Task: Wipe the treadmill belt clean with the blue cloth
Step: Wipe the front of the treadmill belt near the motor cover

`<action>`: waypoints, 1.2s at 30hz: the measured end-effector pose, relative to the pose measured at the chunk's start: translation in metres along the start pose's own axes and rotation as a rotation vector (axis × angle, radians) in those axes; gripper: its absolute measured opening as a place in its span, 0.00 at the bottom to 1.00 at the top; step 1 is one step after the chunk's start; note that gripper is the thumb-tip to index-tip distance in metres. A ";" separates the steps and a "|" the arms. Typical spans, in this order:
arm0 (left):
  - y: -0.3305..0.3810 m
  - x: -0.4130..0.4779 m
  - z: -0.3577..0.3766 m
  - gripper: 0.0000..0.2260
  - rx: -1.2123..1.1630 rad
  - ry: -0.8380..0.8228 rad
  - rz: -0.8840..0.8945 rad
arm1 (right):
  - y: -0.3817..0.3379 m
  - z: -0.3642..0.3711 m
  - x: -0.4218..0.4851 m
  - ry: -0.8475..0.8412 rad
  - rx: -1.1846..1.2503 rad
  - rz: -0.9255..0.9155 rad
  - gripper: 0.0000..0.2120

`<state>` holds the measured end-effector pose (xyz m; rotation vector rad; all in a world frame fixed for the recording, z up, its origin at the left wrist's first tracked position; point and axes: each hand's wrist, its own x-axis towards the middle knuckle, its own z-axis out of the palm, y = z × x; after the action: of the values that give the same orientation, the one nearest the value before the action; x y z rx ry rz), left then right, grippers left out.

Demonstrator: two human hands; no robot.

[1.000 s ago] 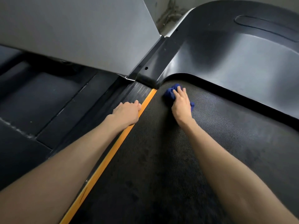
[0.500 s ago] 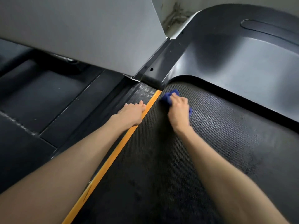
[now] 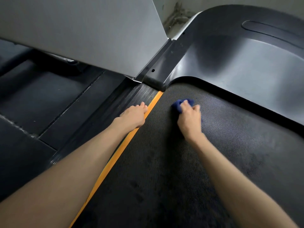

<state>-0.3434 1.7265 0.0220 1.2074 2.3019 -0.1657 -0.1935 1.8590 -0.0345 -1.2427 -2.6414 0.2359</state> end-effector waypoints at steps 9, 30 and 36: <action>0.003 -0.004 -0.001 0.33 0.014 0.002 0.020 | 0.016 -0.005 -0.111 -0.086 0.005 -0.803 0.24; 0.012 -0.008 -0.004 0.27 0.019 0.024 -0.024 | 0.091 -0.021 -0.069 -0.045 -0.016 0.083 0.33; 0.015 -0.003 -0.008 0.25 0.043 0.032 -0.048 | 0.050 -0.021 -0.092 0.130 0.014 -0.101 0.21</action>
<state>-0.3329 1.7359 0.0322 1.1848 2.3679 -0.2157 -0.0934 1.8207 -0.0370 -1.0775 -2.5771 0.1512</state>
